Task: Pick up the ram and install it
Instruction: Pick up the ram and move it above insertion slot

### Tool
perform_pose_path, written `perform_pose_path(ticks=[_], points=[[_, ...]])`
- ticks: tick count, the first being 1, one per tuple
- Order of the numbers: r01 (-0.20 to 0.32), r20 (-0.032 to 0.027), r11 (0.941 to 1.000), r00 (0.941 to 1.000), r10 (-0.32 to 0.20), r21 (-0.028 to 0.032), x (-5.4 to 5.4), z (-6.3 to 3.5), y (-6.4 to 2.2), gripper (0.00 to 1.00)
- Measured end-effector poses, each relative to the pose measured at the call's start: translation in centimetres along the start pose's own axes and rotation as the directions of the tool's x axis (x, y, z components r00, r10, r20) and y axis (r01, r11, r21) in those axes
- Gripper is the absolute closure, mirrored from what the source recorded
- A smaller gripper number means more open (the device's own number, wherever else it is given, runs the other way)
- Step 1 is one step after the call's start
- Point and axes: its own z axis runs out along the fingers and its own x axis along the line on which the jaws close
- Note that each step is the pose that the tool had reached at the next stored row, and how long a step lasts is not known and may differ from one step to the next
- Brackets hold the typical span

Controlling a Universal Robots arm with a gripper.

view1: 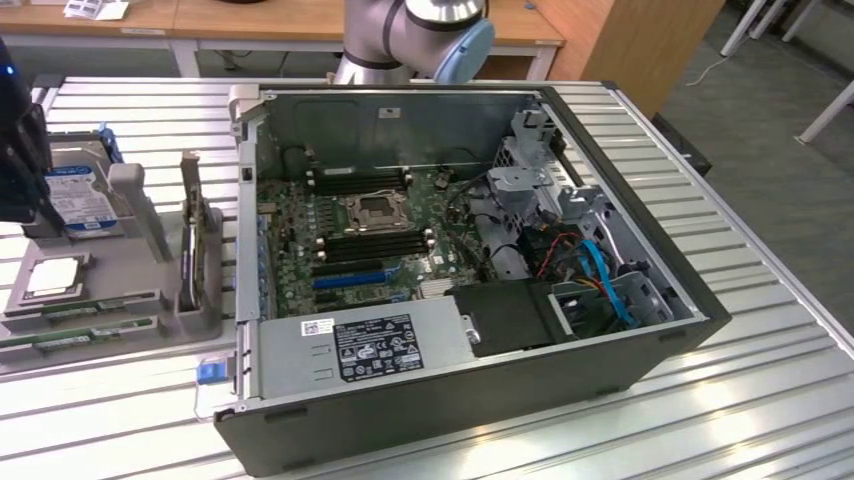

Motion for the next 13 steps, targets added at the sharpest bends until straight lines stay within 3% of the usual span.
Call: perform_pose_path(ticks=[13], points=[[0.0,-0.0001,1.0,1.0,0.0,0.0,0.3,2.36,-0.12,0.89]])
